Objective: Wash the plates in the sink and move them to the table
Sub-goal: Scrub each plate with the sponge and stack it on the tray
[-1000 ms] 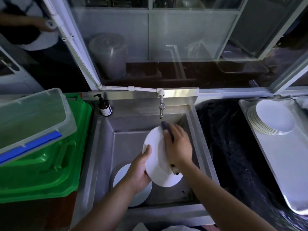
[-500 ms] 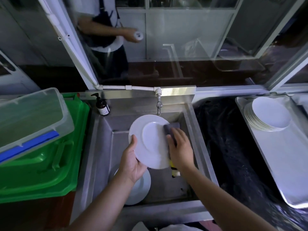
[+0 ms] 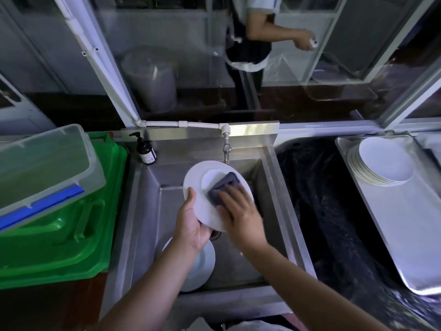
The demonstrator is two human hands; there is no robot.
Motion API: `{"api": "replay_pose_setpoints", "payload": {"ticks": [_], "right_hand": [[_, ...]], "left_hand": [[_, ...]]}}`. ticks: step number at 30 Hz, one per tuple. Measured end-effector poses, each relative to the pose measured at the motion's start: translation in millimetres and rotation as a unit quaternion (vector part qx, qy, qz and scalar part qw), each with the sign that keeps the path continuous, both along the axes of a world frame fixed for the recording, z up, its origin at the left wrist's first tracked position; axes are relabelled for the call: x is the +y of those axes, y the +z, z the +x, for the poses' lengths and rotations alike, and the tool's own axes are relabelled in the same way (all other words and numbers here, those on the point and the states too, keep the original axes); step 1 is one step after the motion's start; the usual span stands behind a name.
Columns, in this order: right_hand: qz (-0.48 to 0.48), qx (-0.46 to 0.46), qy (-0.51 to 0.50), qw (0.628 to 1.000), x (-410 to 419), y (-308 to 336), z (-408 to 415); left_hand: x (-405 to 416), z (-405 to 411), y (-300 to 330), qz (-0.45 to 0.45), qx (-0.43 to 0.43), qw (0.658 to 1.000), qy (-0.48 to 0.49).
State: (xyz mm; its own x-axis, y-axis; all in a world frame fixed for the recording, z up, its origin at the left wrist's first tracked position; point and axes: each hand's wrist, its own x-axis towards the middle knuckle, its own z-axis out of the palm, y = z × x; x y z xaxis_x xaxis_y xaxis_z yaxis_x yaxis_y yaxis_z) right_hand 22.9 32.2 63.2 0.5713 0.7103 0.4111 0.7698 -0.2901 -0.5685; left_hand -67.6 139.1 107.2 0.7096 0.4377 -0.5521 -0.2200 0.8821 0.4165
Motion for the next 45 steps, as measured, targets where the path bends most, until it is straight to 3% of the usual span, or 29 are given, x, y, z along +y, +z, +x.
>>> {"api": "replay_pose_setpoints", "payload": {"ticks": [5, 10, 14, 17, 18, 20, 22, 24, 26, 27, 28, 31, 34, 36, 37, 41, 45], "right_hand": [[-0.014, -0.141, 0.138, 0.98, -14.3, -8.0, 8.1], [-0.05, -0.156, 0.112, 0.98, -26.1, -21.2, 43.7], [-0.049, -0.181, 0.125, 0.974, -26.3, -14.7, 51.3], [-0.077, -0.167, 0.126, 0.975, -26.7, -15.6, 56.7], [-0.086, -0.17, 0.134, 0.973, -26.4, -15.7, 56.7], [-0.107, -0.164, 0.147, 0.97, -24.8, -12.2, 56.9], [-0.123, -0.142, 0.141, 0.972, -24.1, -6.1, 60.5], [-0.13, -0.117, 0.14, 0.975, -23.0, 1.0, 66.6], [-0.143, -0.091, 0.159, 0.973, -20.2, 10.1, 72.3], [-0.152, -0.081, 0.169, 0.97, -18.5, 14.3, 74.3], [-0.156, -0.072, 0.174, 0.97, -16.5, 18.1, 75.7], [-0.111, -0.004, 0.134, 0.985, -11.5, 28.7, 74.9], [-0.015, 0.068, 0.06, 0.996, -9.4, 36.5, 72.6], [0.01, 0.079, 0.039, 0.996, -9.8, 33.0, 65.5], [0.007, 0.078, 0.039, 0.996, -9.6, 26.7, 59.7], [-0.087, 0.077, 0.059, 0.991, -4.1, -0.4, 25.1], [-0.112, 0.078, 0.111, 0.984, -0.3, -12.5, -0.5]], "left_hand": [[20.8, 4.4, 5.2, -0.064, -0.015, 0.997, 0.05], [14.0, -0.3, -1.5, -0.093, -0.005, 0.992, 0.088], [26.5, 1.1, -31.7, -0.129, 0.106, 0.984, 0.059], [23.8, -1.3, -51.5, -0.021, 0.247, 0.967, -0.054], [18.7, -5.3, -55.8, 0.048, 0.303, 0.948, -0.087], [15.3, -15.9, -58.2, 0.281, 0.378, 0.872, -0.133], [20.9, -27.5, -58.6, 0.446, 0.298, 0.817, -0.211], [24.7, -36.9, -56.0, 0.538, 0.232, 0.747, -0.313], [26.9, -42.7, -56.3, 0.63, 0.21, 0.66, -0.351], [26.3, -42.2, -54.3, 0.664, 0.211, 0.63, -0.343], [24.3, -39.8, -51.6, 0.679, 0.217, 0.623, -0.323], [17.4, -30.5, -45.3, 0.654, 0.25, 0.676, -0.229], [7.3, -24.1, -40.9, 0.524, 0.27, 0.79, -0.169], [-1.5, -17.5, -40.6, 0.396, 0.258, 0.873, -0.123], [-6.2, -13.1, -39.4, 0.344, 0.257, 0.897, -0.105], [-18.0, 4.1, -28.2, 0.225, 0.24, 0.943, -0.054], [-12.7, 5.1, -24.7, 0.155, 0.224, 0.962, -0.014]]}}
